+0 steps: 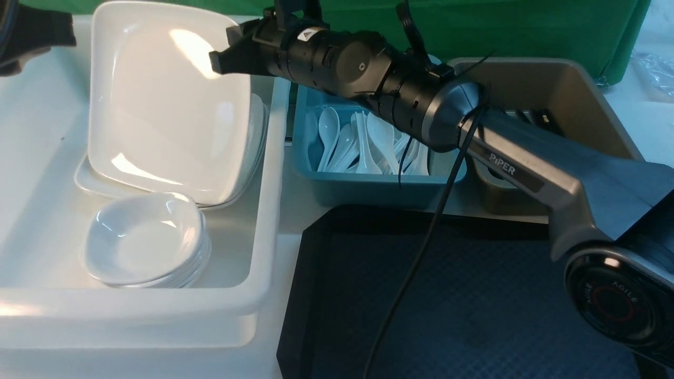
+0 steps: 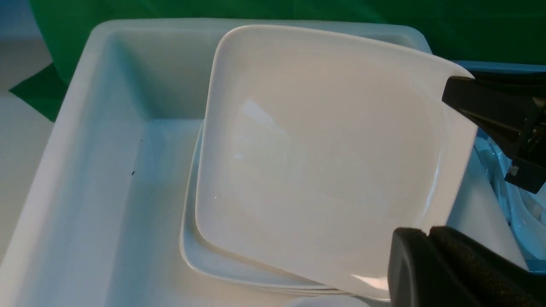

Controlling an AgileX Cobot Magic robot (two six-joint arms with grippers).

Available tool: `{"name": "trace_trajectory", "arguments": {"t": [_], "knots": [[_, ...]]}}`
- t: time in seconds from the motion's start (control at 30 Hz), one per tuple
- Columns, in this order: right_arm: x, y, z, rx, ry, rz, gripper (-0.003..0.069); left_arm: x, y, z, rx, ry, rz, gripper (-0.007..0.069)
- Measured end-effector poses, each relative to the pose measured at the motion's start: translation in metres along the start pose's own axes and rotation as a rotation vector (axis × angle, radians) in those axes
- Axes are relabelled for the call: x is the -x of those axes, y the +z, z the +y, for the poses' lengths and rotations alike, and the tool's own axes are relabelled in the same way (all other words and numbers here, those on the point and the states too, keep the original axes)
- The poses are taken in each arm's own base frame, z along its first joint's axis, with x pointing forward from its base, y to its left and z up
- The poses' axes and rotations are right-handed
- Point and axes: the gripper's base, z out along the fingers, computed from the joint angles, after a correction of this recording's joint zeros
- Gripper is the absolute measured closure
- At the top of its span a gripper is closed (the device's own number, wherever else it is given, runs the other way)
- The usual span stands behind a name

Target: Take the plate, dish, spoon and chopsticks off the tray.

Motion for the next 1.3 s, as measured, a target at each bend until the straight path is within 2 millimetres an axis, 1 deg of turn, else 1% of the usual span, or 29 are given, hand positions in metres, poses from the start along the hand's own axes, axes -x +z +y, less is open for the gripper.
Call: {"name": "trace_trajectory", "arguments": {"t": [0.07, 0.2, 0.23, 0.27, 0.3, 0.4, 0.53, 0.77, 0.83, 0.87, 0.93, 0.97, 1.0, 1.03, 1.1, 1.13, 1.17, 1.23, 1.3], "knots": [[0.0, 0.0, 0.0, -0.004, -0.028, -0.006, 0.0559, 0.0, 0.0, 0.0, 0.0, 0.002, 0.001, 0.061], [0.002, 0.0, -0.002, -0.021, -0.064, -0.026, 0.0441, -0.001, 0.0, 0.0, 0.001, 0.003, 0.008, 0.061], [0.002, 0.0, -0.002, -0.023, -0.068, -0.029, 0.0419, -0.001, 0.0, 0.0, 0.001, 0.003, 0.01, 0.061], [0.002, 0.0, -0.002, -0.024, -0.068, -0.03, 0.0412, -0.001, 0.0, 0.0, 0.001, 0.003, 0.01, 0.061], [0.002, 0.0, -0.002, -0.027, -0.075, -0.033, 0.0363, -0.001, 0.0, 0.0, 0.001, 0.002, 0.016, 0.061], [0.003, 0.0, -0.002, -0.027, -0.079, -0.034, 0.0316, -0.002, 0.0, 0.0, -0.003, -0.005, 0.023, 0.061], [0.003, 0.0, -0.002, -0.027, -0.079, -0.034, 0.0302, -0.002, 0.0, 0.0, -0.004, -0.007, 0.027, 0.061], [0.004, -0.001, -0.001, -0.015, -0.081, -0.024, 0.0304, -0.003, 0.0, 0.0, -0.005, -0.009, 0.034, 0.061], [0.008, -0.004, 0.002, 0.013, -0.101, -0.005, 0.0337, -0.004, 0.0, 0.0, -0.004, -0.009, 0.041, 0.061], [0.011, -0.007, 0.005, 0.032, -0.116, 0.007, 0.037, -0.004, 0.0, 0.0, -0.003, -0.009, 0.044, 0.061], [0.02, -0.015, 0.01, 0.08, -0.159, 0.041, 0.0454, -0.004, 0.0, 0.0, -0.002, -0.009, 0.049, 0.061], [0.026, -0.021, 0.014, 0.105, -0.186, 0.061, 0.0511, -0.005, 0.0, 0.0, -0.001, -0.008, 0.051, 0.061], [0.035, -0.029, 0.016, 0.127, -0.211, 0.078, 0.0562, -0.005, 0.0, 0.0, 0.0, -0.006, 0.052, 0.061], [0.045, -0.038, 0.018, 0.139, -0.213, 0.087, 0.0588, -0.005, 0.0, 0.0, 0.0, -0.006, 0.052, 0.061], [0.068, -0.06, 0.019, 0.134, -0.202, 0.123, 0.0617, -0.005, 0.0, 0.0, 0.0, 0.002, 0.052, 0.061], [0.077, -0.069, 0.015, 0.107, -0.211, 0.144, 0.0622, -0.005, 0.0, 0.0, -0.003, 0.012, 0.052, 0.061], [0.091, -0.085, 0.013, 0.073, -0.191, 0.174, 0.0627, -0.005, 0.0, -0.001, -0.014, 0.039, 0.053, 0.061], [0.106, -0.109, 0.003, -0.016, -0.214, 0.244, 0.0629, -0.005, 0.0, -0.004, -0.043, 0.078, 0.054, 0.061], [0.125, -0.141, -0.009, -0.136, -0.233, 0.316, 0.0629, -0.005, -0.001, -0.009, -0.1, 0.132, 0.052, 0.061]]}}
